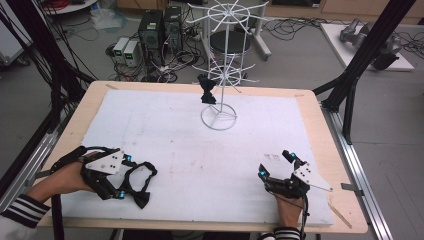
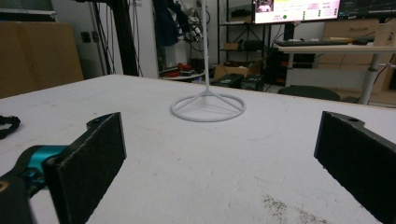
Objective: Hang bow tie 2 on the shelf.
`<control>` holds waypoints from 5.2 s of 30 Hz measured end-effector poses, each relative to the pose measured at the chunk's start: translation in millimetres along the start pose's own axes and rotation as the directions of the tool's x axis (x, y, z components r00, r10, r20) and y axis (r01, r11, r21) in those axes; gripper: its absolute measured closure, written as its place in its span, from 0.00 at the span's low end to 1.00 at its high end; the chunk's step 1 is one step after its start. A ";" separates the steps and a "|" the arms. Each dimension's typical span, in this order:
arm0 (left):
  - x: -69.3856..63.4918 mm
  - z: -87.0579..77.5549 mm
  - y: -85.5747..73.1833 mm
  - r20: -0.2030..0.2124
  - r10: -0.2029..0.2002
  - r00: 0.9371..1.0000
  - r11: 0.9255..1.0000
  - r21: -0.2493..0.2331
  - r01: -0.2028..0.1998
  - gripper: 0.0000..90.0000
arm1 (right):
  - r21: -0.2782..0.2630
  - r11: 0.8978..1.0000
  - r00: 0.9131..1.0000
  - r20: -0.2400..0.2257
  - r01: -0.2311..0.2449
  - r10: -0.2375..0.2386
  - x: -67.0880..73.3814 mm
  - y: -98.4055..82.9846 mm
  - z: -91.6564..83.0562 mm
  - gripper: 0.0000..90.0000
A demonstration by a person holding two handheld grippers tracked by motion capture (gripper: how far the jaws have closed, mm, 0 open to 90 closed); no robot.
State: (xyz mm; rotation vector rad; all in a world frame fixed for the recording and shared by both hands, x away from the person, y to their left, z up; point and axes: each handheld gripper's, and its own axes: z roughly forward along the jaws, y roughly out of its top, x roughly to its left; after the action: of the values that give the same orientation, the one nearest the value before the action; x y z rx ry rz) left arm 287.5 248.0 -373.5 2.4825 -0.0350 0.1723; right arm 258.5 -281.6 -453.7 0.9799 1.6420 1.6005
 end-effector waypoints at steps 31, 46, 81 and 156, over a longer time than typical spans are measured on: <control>-2.6 24.2 0.4 0.141 0.099 0.985 0.974 0.190 -0.125 0.46 | 0.000 1.000 1.000 0.002 -0.002 0.002 -0.1 0.0 0.0 0.02; -0.2 35.0 1.4 0.163 0.115 0.980 0.949 0.274 -0.158 0.61 | 0.000 1.000 1.000 0.002 -0.004 0.004 0.1 0.0 -0.1 0.02; 5.5 39.9 1.4 0.176 0.061 0.983 0.945 0.307 -0.113 0.84 | -0.003 1.000 1.000 0.003 -0.006 0.006 0.0 -0.1 0.0 0.02; 45.9 -31.4 8.2 -0.140 -0.354 0.925 0.822 -0.517 0.236 0.84 | 0.000 1.000 1.000 0.003 -0.005 0.005 0.0 -0.1 -0.2 0.02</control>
State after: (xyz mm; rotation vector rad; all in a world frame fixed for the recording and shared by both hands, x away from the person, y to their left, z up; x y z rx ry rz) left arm 328.8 261.3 -337.7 1.9089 0.3657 0.2785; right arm 258.4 -281.7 -453.8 0.9872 1.6391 1.6017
